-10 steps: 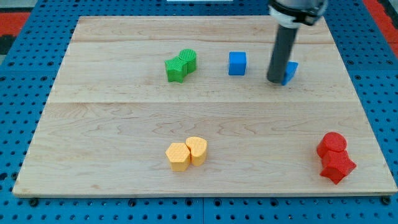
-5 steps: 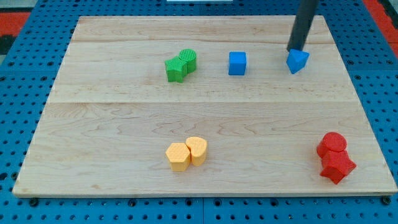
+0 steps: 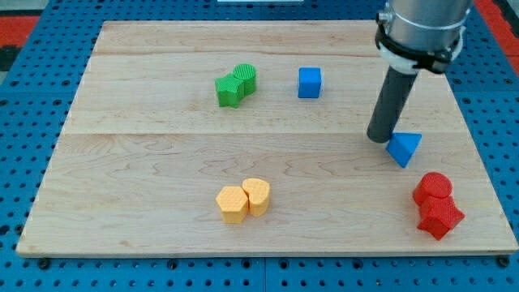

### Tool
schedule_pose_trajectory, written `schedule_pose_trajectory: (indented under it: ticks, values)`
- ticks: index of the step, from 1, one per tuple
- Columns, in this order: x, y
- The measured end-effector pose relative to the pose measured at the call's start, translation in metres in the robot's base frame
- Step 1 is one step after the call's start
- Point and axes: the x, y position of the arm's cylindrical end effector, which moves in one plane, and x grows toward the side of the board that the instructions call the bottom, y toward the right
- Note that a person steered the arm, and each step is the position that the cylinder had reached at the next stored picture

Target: Slide blue triangle above red circle

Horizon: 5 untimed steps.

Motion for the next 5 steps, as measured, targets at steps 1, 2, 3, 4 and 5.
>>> schedule_pose_trajectory:
  ticks: [1, 2, 3, 4, 5]
  values:
    - [0.003, 0.002]
    - [-0.001, 0.010]
    - [-0.010, 0.038]
    - [-0.010, 0.039]
    - [-0.028, 0.036]
